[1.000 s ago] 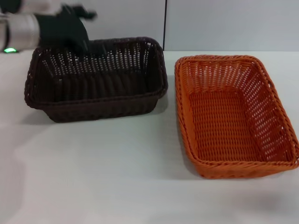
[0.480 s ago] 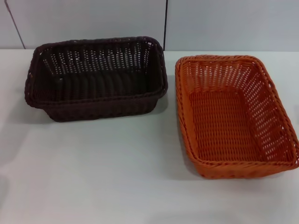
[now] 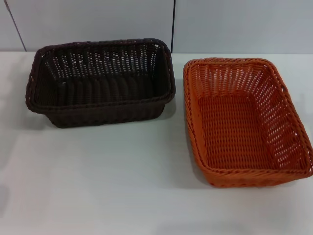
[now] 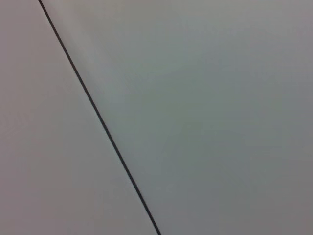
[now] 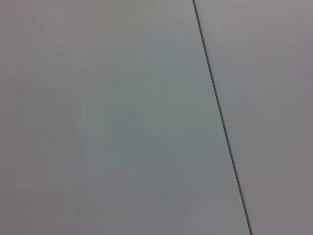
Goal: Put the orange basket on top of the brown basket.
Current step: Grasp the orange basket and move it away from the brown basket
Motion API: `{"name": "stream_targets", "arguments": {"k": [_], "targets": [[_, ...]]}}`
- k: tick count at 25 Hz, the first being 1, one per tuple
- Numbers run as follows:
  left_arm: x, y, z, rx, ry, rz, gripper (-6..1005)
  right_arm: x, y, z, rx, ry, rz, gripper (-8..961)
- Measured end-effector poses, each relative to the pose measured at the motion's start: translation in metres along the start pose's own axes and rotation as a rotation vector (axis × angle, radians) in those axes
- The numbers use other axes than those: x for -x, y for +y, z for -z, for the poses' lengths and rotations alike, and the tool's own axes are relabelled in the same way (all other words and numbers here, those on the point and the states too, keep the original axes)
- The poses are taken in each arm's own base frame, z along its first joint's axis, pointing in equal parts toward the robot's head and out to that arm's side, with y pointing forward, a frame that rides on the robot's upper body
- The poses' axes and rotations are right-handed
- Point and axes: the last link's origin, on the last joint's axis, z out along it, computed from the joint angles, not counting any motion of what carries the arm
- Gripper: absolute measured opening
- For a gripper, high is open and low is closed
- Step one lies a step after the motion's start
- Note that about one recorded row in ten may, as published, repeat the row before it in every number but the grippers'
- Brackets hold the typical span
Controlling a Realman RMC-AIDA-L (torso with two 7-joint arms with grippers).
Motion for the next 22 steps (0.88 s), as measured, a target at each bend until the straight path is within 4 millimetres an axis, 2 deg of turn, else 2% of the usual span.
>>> {"name": "stream_targets", "arguments": {"k": [1,4,5,7,8,9,11,12,14,16,17,19,20,21,22], "targets": [[-0.009,-0.005,-0.006,-0.02,-0.012,-0.007,847,0.0,0.0,0.0,0.001,0.003,0.0,706],[-0.01,-0.007,-0.007,-0.032,-0.02,0.025,848,-0.001,0.004,0.0,0.025,0.008,0.009,706],[0.01,-0.005,-0.001,-0.042,-0.044,0.16,848,-0.001,0.004,0.0,0.025,0.008,0.009,706],[0.038,0.003,0.014,-0.028,-0.044,0.204,848,0.001,0.01,0.001,0.059,-0.001,0.018,706],[0.038,0.003,0.014,-0.028,-0.044,0.204,848,0.002,0.014,0.001,0.078,-0.008,0.019,706],[0.065,0.007,0.037,-0.042,-0.028,0.263,848,0.005,0.021,0.001,0.11,-0.01,0.012,706],[0.081,0.011,0.049,-0.051,-0.05,0.292,849,0.006,0.024,0.001,0.123,-0.006,0.008,706],[0.081,0.011,0.049,-0.051,-0.05,0.292,849,0.007,0.027,0.001,0.137,-0.005,0.007,706],[0.109,0.024,0.071,-0.045,-0.096,0.301,849,0.01,0.04,-0.001,0.201,-0.003,0.011,706],[0.126,0.034,0.093,-0.054,-0.112,0.317,849,0.012,0.045,-0.002,0.223,-0.005,0.01,706],[0.126,0.034,0.093,-0.054,-0.112,0.317,849,0.015,0.051,-0.004,0.258,0.004,0.012,706],[0.14,0.041,0.114,-0.074,-0.151,0.355,849,0.023,0.07,-0.013,0.357,0.062,0.012,706],[0.143,0.043,0.12,-0.08,-0.166,0.363,849,0.023,0.07,-0.013,0.357,0.062,0.012,706],[0.144,0.043,0.123,-0.083,-0.171,0.362,848,0.035,0.088,-0.022,0.448,0.14,0.015,706],[0.146,0.041,0.129,-0.092,-0.181,0.361,848,0.035,0.088,-0.022,0.448,0.14,0.015,706]]}}
